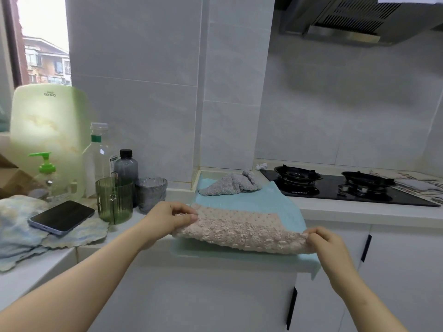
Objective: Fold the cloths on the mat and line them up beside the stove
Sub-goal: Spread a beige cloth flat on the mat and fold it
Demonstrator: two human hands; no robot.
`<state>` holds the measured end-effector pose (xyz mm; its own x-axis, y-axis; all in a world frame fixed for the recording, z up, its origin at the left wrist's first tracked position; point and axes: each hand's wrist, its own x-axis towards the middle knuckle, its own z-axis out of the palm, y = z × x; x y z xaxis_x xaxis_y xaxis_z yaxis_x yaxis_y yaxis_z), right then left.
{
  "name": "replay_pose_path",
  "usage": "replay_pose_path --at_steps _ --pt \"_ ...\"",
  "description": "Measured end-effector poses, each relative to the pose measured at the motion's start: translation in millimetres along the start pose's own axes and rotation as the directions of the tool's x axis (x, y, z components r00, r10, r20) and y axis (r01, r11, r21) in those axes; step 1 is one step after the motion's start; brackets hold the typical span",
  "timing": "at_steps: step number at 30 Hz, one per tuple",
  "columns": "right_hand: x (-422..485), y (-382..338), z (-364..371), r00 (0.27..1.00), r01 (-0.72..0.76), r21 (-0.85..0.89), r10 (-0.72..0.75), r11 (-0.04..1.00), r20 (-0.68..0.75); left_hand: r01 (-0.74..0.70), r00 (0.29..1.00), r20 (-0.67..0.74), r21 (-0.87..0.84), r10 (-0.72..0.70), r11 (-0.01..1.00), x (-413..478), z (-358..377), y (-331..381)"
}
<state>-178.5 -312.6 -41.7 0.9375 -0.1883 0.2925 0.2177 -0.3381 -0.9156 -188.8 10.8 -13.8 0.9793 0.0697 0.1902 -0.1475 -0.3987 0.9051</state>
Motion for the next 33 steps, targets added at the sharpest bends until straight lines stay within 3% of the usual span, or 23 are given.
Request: replay_pose_path --at_steps 3,8,13,19,28,33 --pt "16.2 1.6 12.6 0.998 0.01 -0.012 -0.01 1.0 -0.069 0.004 0.998 -0.054 -0.059 -0.007 0.998 20.7 1.9 -2.3" --pt "64.3 3.5 38.6 0.989 0.021 -0.082 -0.032 0.996 -0.142 0.0 0.988 -0.156 -0.005 -0.001 1.0 72.5 12.9 -9.4" --pt "114.2 17.5 63.8 0.992 0.0 -0.12 -0.015 0.993 -0.122 0.009 0.975 -0.216 0.262 0.05 0.965 126.2 24.6 -31.5" --pt "143.5 35.2 81.6 0.995 -0.089 -0.299 0.07 0.95 -0.073 0.003 0.981 -0.18 0.384 0.072 0.923 162.0 34.8 -63.3" --pt "149.0 56.8 89.8 0.999 -0.02 -0.639 0.032 0.769 0.007 -0.006 0.995 -0.088 0.483 0.055 0.876 161.9 40.0 -82.9" --pt "145.9 49.1 90.5 0.997 -0.026 -0.66 0.068 0.751 0.038 -0.03 0.99 -0.101 0.53 0.098 0.848 159.6 41.7 -84.7"
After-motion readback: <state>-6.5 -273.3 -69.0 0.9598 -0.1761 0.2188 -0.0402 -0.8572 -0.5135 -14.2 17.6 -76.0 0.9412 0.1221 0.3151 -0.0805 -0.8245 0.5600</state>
